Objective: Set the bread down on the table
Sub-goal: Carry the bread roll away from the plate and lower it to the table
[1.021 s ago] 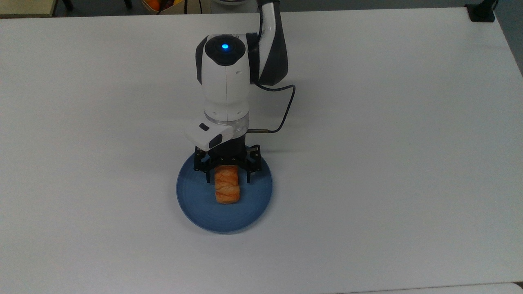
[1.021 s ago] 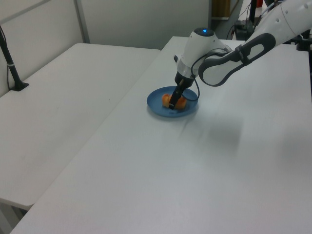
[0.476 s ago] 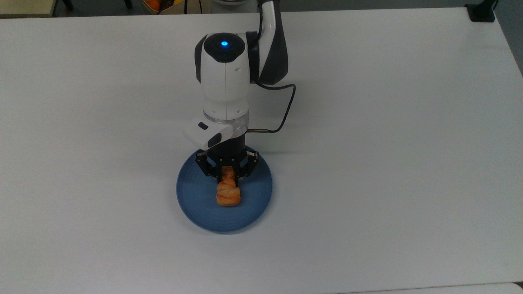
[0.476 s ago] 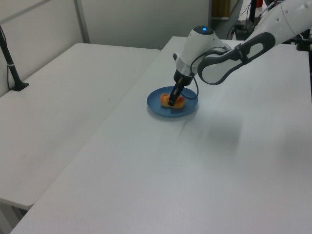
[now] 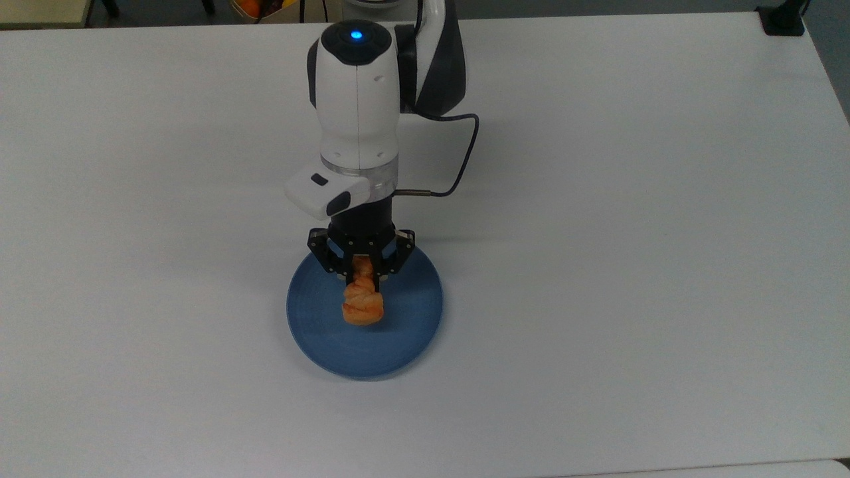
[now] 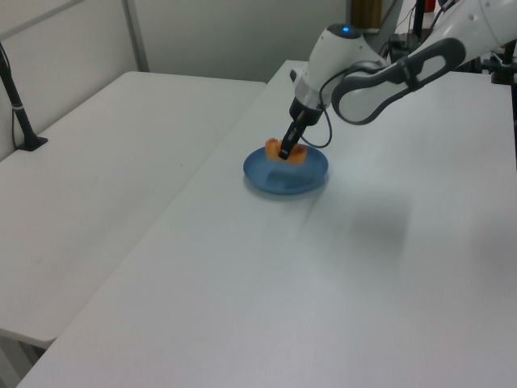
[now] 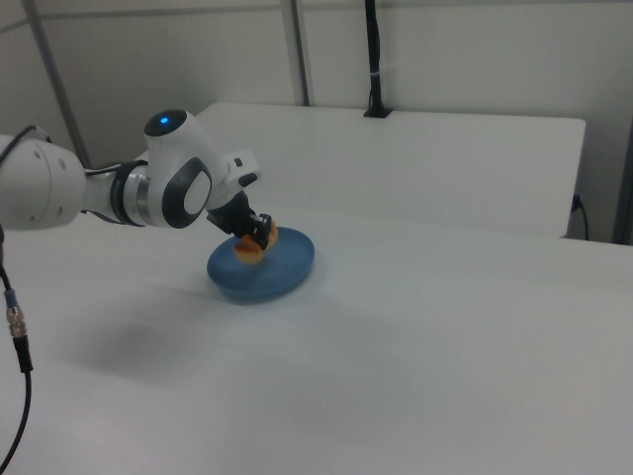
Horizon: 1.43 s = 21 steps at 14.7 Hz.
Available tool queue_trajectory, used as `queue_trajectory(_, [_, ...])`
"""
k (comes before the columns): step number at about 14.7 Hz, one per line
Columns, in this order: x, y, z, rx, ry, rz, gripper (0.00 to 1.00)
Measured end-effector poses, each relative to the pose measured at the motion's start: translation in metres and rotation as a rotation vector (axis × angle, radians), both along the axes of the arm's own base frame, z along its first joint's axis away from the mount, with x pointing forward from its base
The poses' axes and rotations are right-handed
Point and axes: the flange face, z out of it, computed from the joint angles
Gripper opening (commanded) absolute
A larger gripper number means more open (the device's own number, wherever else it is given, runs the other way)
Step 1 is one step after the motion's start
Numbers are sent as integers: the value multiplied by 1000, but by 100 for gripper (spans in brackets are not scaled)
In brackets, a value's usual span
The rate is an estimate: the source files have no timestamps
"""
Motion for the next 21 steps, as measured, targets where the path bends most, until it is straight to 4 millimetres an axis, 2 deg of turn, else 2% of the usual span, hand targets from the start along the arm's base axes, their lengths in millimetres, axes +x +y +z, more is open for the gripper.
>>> queue_trajectory(3, [-30, -28, 19, -33, 58, -20, 34])
queue_trajectory(6, [-76, -79, 28, -80, 108, -54, 34])
queue_trajectory(10, [-134, -143, 15, -125, 194, -2, 34])
queue_trajectory(12, [-164, -178, -2, -141, 252, 36, 34])
queue_trajectory(15, [-182, -217, -13, -161, 292, 82, 34])
queue_trajectory(18, [-192, -244, -21, -163, 313, 80, 37])
queue_trajectory(19, [-194, -251, -26, -161, 325, 78, 44])
queue_trajectory(21, [-196, -255, -33, -157, 336, 74, 88])
